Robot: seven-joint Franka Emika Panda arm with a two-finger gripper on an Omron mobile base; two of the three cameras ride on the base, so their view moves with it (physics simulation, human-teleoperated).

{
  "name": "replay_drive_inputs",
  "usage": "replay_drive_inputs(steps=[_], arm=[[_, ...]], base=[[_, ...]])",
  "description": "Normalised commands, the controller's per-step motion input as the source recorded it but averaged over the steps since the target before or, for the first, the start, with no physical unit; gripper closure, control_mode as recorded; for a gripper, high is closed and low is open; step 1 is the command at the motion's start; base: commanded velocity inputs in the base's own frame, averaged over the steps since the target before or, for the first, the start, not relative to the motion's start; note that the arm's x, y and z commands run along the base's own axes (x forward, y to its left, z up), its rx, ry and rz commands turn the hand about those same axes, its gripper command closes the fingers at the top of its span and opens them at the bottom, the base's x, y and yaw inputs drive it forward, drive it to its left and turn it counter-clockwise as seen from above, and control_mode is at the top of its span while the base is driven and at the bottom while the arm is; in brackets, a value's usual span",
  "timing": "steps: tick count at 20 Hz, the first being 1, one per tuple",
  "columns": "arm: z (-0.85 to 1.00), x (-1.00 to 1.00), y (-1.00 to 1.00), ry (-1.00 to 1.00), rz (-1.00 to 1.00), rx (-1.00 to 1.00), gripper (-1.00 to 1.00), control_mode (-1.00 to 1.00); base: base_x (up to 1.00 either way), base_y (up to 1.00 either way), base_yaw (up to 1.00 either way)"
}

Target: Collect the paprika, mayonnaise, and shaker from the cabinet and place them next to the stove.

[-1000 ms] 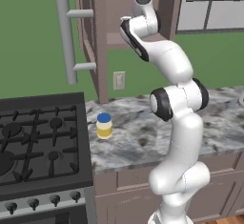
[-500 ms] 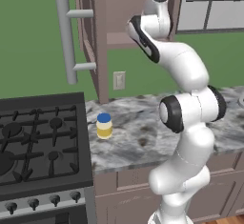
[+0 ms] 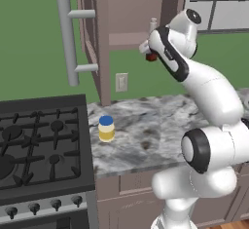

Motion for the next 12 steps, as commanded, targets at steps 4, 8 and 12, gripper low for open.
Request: replay_drive_inputs(steps=[4, 8, 12], arm=[[-0.4, -0.87, 0.0, -0.04, 0.43, 0.0, 1.0, -1.0], [-0.47, -0.59, 0.0, 0.0, 0.48, 0.0, 1.0, -1.0], [-0.63, -0.34, 0.11, 0.0, 0.48, -0.05, 1.0, -1.0]], base=[[0.0, 0.0, 0.0], [0.0, 0.0, 0.0], [0.0, 0.0, 0.0]])
